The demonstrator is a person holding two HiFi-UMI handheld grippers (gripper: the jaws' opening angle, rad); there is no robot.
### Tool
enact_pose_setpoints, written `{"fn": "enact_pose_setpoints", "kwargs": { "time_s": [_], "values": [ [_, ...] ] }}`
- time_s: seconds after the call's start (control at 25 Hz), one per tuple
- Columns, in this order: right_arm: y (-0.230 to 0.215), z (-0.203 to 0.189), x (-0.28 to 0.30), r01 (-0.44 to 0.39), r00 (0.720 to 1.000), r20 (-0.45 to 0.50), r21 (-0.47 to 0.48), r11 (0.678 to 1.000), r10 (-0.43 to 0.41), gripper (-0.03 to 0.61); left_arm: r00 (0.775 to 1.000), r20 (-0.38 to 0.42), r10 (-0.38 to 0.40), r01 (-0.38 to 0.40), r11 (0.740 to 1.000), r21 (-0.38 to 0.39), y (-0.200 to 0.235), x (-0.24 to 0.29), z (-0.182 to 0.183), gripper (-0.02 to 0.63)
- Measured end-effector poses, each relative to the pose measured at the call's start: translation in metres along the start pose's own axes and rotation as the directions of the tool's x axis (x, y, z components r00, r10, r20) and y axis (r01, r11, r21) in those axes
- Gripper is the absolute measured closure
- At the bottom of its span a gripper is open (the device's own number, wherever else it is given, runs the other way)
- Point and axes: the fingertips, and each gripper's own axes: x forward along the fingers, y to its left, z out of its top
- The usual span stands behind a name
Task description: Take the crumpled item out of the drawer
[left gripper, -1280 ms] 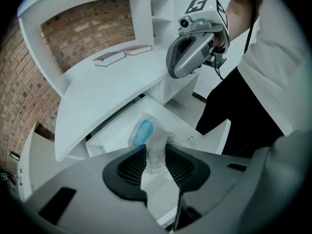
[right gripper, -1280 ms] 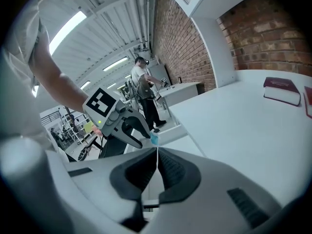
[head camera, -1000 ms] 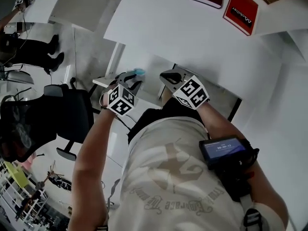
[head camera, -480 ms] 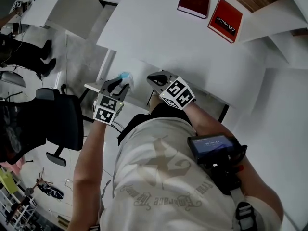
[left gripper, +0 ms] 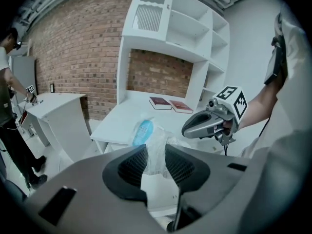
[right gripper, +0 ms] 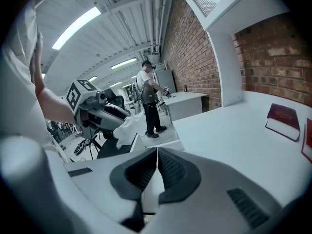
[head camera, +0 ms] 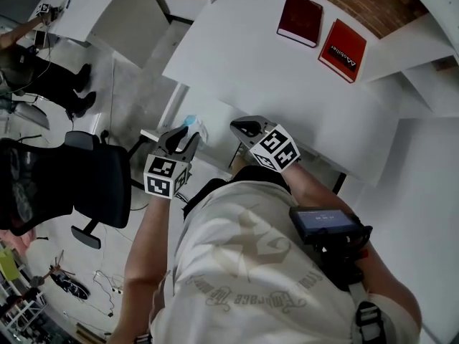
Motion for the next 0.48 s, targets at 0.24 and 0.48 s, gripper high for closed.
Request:
{"fn": "enact_pose_setpoints", "kwargs": {
  "time_s": [0.24, 0.48],
  "values": [
    [0.008, 0.021, -0.006, -0.003, 0.999, 0.044, 0.004, 1.0, 0.003, 0.554, 0.995, 0.095, 0.018, -0.007, 0.993, -0.115, 0.007, -0.023, 0.014, 0.482],
    [0.02, 0.043, -0.014, -0.018, 0.995, 0.1, 0.0, 1.0, 0.018, 0.554, 0.981, 0.188, 0.049, -0.014, 0.983, -0.185, 0.01, -0.049, 0.02, 0.483]
  ]
}}
